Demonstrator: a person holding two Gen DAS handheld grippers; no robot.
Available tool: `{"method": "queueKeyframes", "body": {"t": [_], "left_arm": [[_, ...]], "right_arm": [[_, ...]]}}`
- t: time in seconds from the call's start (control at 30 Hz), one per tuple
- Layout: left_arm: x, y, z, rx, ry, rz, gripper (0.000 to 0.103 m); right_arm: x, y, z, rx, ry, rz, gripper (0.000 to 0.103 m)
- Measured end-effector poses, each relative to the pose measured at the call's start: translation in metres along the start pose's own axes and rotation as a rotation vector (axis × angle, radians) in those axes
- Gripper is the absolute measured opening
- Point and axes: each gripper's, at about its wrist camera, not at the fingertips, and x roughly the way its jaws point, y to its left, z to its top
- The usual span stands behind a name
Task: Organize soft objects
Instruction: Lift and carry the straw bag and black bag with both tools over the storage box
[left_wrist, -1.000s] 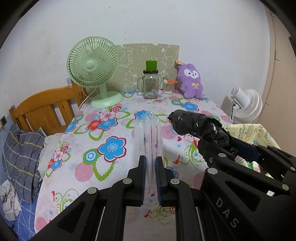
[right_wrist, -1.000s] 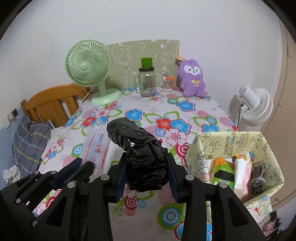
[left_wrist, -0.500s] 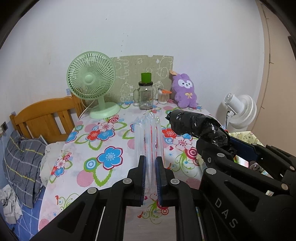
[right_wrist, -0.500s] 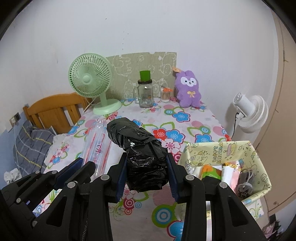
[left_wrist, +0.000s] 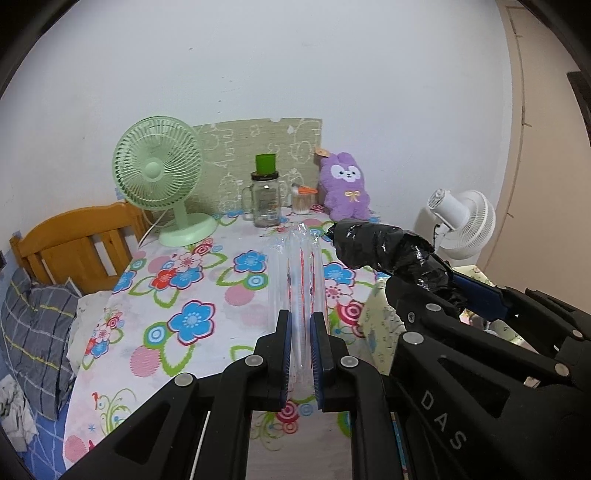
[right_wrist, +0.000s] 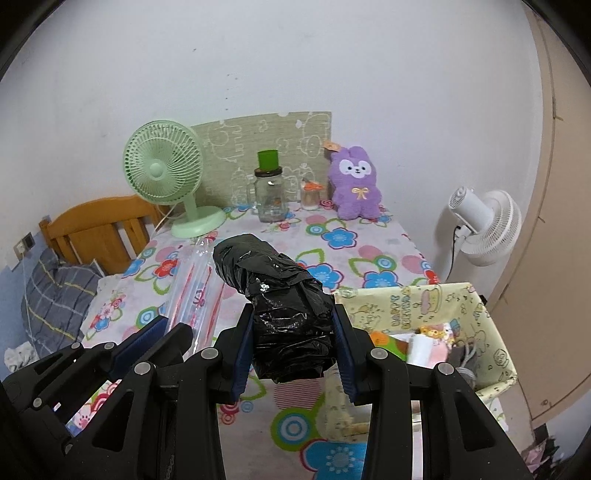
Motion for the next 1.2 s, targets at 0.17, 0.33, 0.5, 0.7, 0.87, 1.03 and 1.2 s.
{"method": "queueKeyframes", "body": {"t": [0.17,0.33,0.5,0.7,0.87,1.03,1.2], "left_arm": [[0.006,-0.016,0.003,0.017,0.0,-0.026,0.008],[0.014,-0.034,0.004,0.031,0.004,-0.056,0.008],[0.021,-0.049,0.007,0.048,0.008,-0.075,0.008],[0.032,-0.068,0.01,0.068,0.017,-0.097,0.008],[0.04,-0.083,0.012,0.085,0.025,-0.116,0.008],[0.048,-0.099,0.012,0.103,0.039,-0.135,0.008],[0.057,-0.112,0.012,0.116,0.058,-0.152,0.008]], "right_arm": [[-0.001,-0.017,0.001,0.016,-0.001,-0.015,0.043],[0.0,-0.036,0.001,0.02,0.0,-0.043,0.043],[0.003,-0.053,0.002,0.035,0.001,-0.062,0.043],[0.008,-0.072,0.002,0.051,0.008,-0.08,0.043],[0.011,-0.088,0.001,0.067,0.013,-0.098,0.043],[0.017,-0.104,-0.001,0.084,0.024,-0.115,0.043],[0.023,-0.118,-0.004,0.099,0.04,-0.131,0.043]]}}
